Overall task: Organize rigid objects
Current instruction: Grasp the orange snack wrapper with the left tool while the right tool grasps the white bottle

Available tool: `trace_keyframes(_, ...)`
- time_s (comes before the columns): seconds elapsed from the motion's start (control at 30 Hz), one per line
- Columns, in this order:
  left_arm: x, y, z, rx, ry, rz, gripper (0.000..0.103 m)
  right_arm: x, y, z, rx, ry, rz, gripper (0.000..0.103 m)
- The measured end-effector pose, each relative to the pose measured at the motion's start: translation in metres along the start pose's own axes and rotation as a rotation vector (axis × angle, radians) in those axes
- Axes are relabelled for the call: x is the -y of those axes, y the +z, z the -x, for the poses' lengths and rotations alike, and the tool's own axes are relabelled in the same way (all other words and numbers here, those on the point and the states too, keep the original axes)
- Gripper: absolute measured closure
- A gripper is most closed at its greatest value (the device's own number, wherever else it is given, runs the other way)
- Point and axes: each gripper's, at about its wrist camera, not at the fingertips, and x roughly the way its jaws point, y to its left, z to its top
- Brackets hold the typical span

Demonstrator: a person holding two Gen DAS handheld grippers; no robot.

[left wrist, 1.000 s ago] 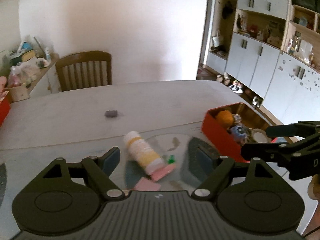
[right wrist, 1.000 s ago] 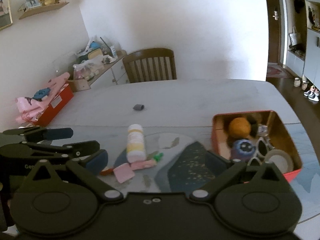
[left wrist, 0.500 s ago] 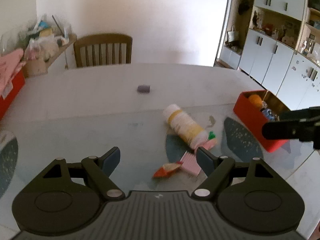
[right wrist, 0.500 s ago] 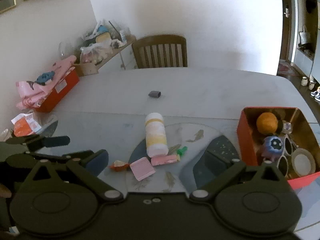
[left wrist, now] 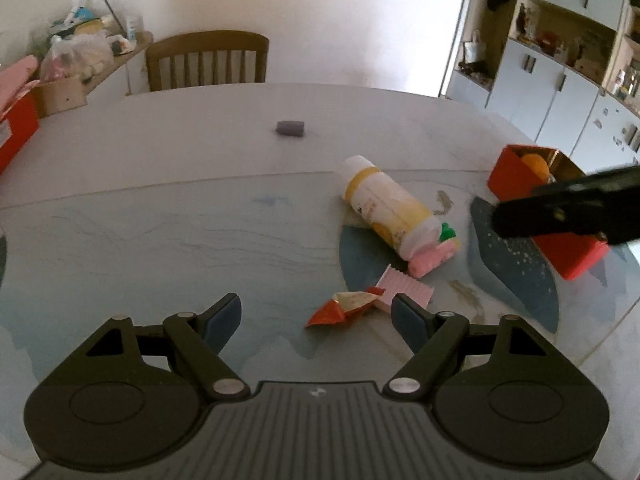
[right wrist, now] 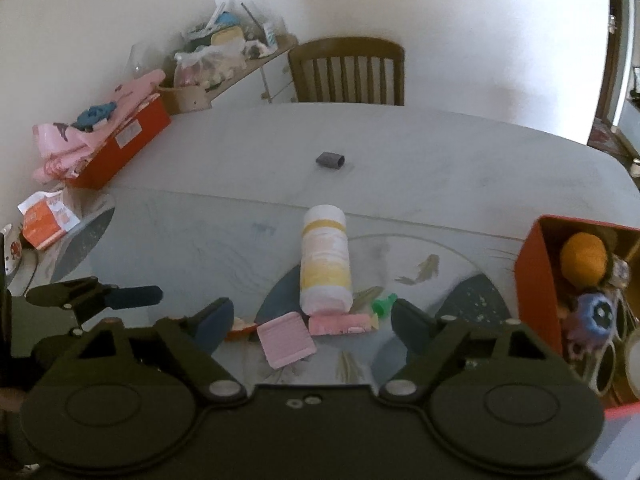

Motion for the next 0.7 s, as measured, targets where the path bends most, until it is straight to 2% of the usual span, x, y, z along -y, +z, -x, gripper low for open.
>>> trace_keyframes(0.2, 0.004, -0.002, -0.021, -0.029, -0.019, -0.029, 0.038, 0.005, 0.013, -0.029, -0.034, 0.011, 0.041, 0.026)
trace_keyframes(0.3, 0.003, -0.003, -0.029, -0.037, -0.018, -0.033, 0.04, 0.007, 0.018, -0.044, -0.048, 0.014, 0.053, 0.028)
trace_keyframes(0.4, 0.001, -0.003, -0.033, -0.04, -0.03, -0.045, 0.047, 0.007, 0.022, -0.057, -0.062, 0.016, 0.067, 0.032)
trace_keyframes(0.53, 0.005, -0.004, -0.036, -0.027, -0.051, -0.099, 0.051, 0.005, 0.026, -0.074, -0.08, 0.011, 0.082, 0.036)
trace_keyframes(0.7, 0.008, -0.003, -0.043, -0.02, -0.044, -0.122, 0.066, 0.003, 0.031, -0.092, -0.099, -0.003, 0.09, 0.044)
